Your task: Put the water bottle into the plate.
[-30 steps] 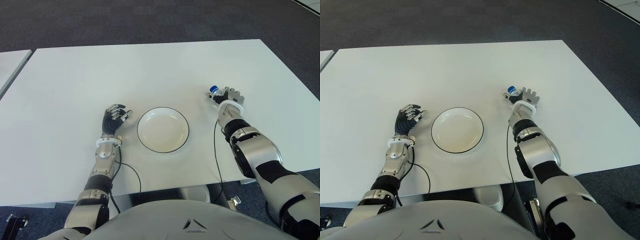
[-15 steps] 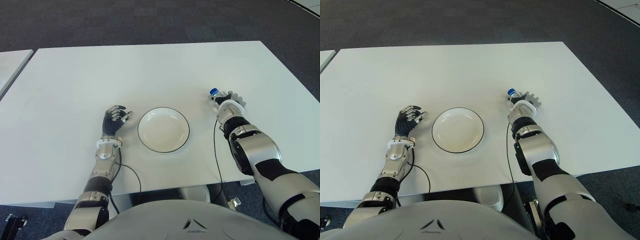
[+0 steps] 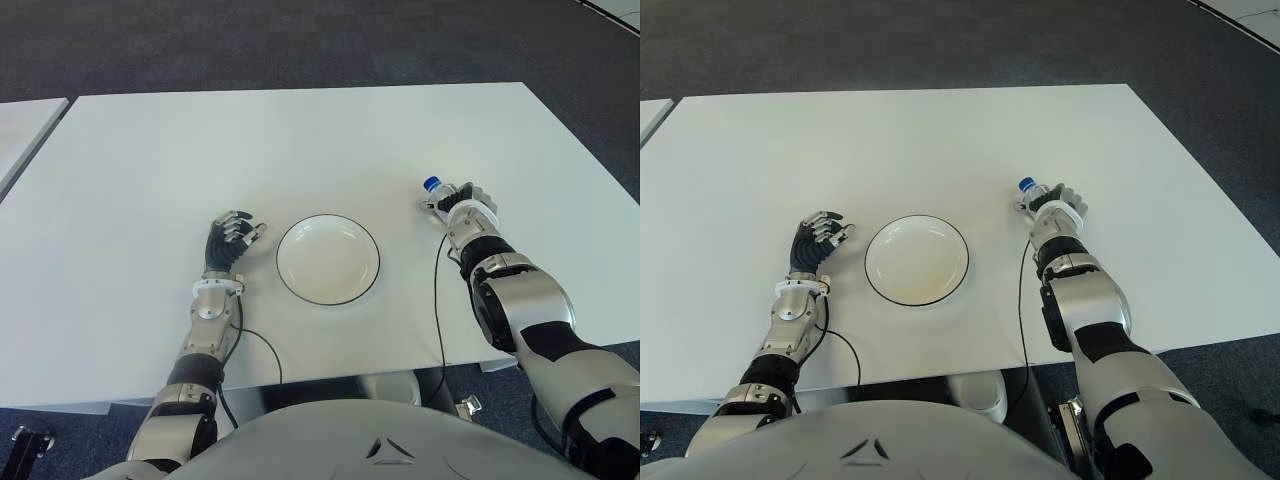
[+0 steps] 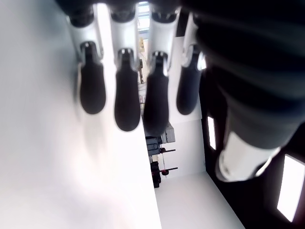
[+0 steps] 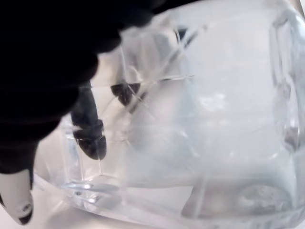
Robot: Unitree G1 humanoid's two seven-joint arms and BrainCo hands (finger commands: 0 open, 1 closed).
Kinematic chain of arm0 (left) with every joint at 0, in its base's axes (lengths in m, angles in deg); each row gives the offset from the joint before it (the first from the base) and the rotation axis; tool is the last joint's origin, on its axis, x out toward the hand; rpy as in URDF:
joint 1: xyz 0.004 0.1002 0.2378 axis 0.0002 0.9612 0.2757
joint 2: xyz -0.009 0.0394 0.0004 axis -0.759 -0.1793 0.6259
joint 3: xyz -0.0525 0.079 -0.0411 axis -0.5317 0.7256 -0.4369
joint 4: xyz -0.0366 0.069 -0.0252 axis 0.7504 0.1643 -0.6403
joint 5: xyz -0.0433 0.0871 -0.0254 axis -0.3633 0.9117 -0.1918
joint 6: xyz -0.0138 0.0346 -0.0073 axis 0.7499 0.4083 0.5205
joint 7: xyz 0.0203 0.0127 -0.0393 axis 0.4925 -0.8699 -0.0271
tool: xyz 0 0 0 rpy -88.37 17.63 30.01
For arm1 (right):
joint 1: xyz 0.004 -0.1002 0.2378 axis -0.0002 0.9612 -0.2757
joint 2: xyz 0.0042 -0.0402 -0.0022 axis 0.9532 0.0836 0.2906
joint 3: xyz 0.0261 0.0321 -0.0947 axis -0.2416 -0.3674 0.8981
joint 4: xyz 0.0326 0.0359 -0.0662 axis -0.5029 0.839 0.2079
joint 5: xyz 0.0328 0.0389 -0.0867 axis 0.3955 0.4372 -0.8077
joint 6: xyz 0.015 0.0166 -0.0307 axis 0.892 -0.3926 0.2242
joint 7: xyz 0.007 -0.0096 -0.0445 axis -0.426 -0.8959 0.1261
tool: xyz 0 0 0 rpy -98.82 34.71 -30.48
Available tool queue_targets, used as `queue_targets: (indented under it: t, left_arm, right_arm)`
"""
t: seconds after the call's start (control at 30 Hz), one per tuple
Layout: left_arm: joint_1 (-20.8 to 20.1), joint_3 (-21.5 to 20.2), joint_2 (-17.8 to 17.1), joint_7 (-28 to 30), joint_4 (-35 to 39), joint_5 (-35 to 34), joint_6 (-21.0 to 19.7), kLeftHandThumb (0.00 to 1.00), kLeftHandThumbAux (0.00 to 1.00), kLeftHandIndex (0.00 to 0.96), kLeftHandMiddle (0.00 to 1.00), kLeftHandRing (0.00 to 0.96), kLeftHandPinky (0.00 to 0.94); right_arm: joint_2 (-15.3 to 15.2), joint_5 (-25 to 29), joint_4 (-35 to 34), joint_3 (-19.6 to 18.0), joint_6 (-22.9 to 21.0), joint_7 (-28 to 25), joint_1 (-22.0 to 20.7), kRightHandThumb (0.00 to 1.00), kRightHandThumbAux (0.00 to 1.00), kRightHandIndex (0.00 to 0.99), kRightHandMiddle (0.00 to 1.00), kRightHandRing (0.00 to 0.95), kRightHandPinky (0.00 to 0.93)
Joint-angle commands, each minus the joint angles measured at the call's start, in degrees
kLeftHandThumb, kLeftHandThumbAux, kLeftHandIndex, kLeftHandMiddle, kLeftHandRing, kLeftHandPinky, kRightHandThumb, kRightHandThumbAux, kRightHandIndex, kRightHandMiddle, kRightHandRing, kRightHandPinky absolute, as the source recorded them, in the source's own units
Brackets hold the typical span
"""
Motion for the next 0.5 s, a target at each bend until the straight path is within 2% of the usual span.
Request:
queue_targets:
  t: [0.03,0.33,0.43,0.5]
  left_arm:
    - [3.0,0.5,0.3,0.0,-3.5,0.4,-2.8,0.709,0.716,0.434,0.606,0.601,0.578]
    - [2.8,0.6,0.3,-0.8,-3.6,1.1,-2.4,0.71,0.716,0.434,0.607,0.601,0.576]
    - [3.0,0.3,0.4,0.1,-3.0,0.4,-3.5,0.709,0.716,0.434,0.605,0.599,0.578]
    - [3.0,0.1,0.5,0.5,-2.8,-0.1,-3.8,0.709,0.716,0.434,0.604,0.597,0.576]
  right_arm:
    - [2.2,2.7,4.9,-0.4,0.9,-4.9,9.5,0.699,0.707,0.437,0.226,0.129,0.169]
    - [2.4,3.5,4.7,-1.5,0.6,-2.2,8.9,0.694,0.717,0.436,0.249,0.169,0.194]
    - [2.6,4.6,4.5,-2.9,1.2,-0.8,9.0,0.691,0.72,0.435,0.258,0.184,0.219]
    - [3.0,5.5,4.3,-3.8,1.7,0.3,8.9,0.69,0.722,0.434,0.27,0.209,0.275]
